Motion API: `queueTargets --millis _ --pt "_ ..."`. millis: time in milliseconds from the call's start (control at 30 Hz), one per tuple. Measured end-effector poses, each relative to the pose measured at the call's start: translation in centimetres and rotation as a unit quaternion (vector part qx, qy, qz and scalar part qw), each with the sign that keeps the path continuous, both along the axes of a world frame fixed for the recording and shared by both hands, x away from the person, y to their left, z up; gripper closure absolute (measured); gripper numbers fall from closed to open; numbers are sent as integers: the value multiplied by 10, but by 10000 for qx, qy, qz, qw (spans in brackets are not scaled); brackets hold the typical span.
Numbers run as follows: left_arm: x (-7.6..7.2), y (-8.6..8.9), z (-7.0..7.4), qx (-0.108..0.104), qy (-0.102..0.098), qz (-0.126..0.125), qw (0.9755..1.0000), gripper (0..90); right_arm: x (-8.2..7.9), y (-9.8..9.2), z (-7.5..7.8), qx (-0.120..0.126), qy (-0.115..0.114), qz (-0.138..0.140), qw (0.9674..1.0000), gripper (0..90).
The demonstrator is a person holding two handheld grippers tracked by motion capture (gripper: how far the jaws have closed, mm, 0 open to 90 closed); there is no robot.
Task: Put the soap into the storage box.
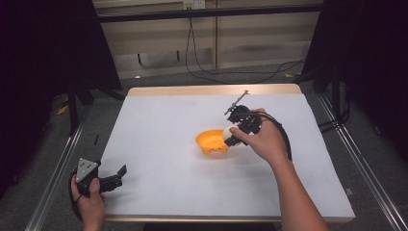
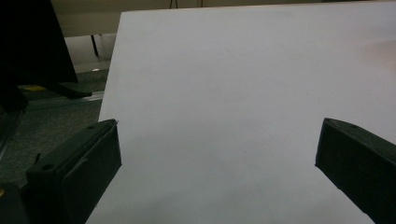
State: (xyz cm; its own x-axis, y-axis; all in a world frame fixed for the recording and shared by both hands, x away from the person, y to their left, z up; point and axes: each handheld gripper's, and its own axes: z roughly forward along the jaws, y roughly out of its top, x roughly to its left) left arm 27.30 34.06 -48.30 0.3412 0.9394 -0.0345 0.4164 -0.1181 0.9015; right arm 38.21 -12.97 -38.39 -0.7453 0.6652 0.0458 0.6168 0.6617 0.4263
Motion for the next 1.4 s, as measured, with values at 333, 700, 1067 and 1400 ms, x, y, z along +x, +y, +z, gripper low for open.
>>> queueTargets --millis 333,700,1067,1400 --pt "0 0 0 -26 11 -17 10000 0 8 19 -2 -29 43 163 9999 242" --pt "0 1 0 -42 19 -16 10000 0 12 33 -3 -84 54 210 9997 242" --pt "0 1 0 -46 4 -18 10000 0 19 46 -11 -133 63 285 9995 242" --pt "0 1 0 -46 3 -16 10000 0 23 50 -17 -196 87 262 9994 242"
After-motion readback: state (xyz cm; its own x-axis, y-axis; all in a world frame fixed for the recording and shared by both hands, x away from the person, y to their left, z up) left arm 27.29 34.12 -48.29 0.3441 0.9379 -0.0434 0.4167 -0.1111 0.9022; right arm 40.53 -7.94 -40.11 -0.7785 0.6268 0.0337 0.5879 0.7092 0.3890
